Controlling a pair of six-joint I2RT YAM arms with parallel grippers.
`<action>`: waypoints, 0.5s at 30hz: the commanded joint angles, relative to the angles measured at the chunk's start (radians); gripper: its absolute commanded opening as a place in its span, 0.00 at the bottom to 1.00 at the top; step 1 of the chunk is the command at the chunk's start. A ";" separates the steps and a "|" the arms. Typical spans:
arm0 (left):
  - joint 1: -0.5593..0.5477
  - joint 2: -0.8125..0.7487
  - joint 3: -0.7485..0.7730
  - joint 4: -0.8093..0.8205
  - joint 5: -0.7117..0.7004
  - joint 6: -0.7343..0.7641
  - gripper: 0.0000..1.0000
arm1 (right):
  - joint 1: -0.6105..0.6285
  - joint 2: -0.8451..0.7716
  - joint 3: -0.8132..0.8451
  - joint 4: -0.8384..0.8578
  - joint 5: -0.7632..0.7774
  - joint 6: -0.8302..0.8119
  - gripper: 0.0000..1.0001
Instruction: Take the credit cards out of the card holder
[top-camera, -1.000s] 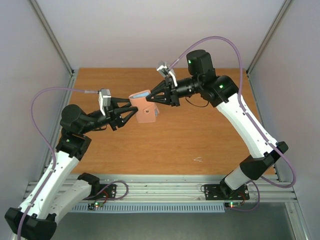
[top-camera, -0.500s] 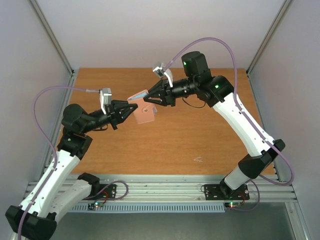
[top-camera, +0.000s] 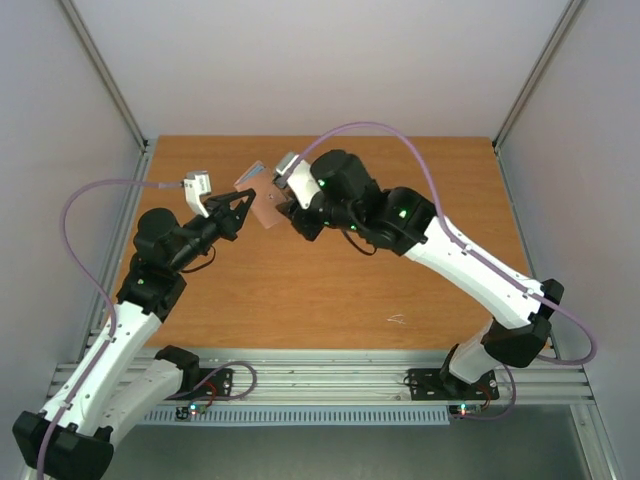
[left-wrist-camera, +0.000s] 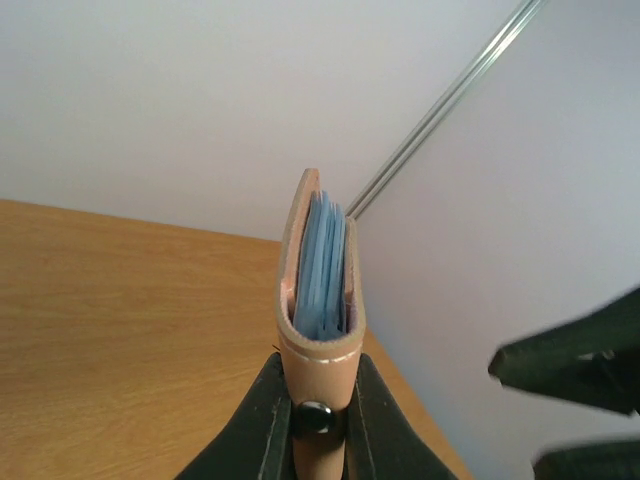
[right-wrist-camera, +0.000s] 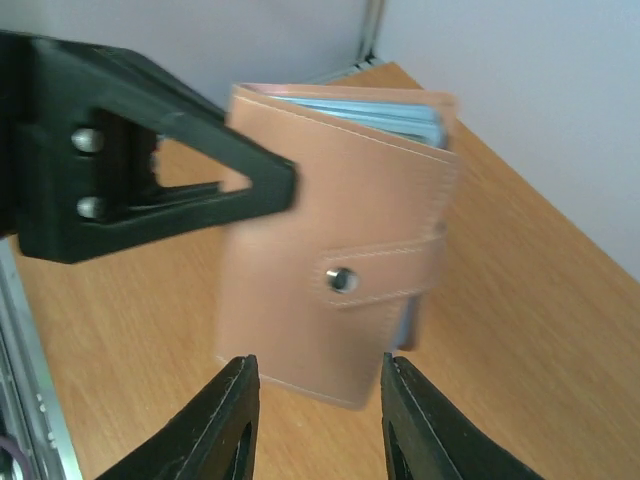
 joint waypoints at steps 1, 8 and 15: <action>0.000 -0.001 0.007 0.079 -0.025 -0.045 0.00 | 0.055 0.056 0.026 0.055 0.094 -0.063 0.33; 0.000 -0.007 0.007 0.070 -0.029 -0.047 0.00 | 0.067 0.189 0.168 -0.028 0.121 -0.086 0.31; 0.000 -0.005 0.007 0.078 -0.021 -0.042 0.00 | 0.067 0.211 0.172 -0.004 0.202 -0.100 0.22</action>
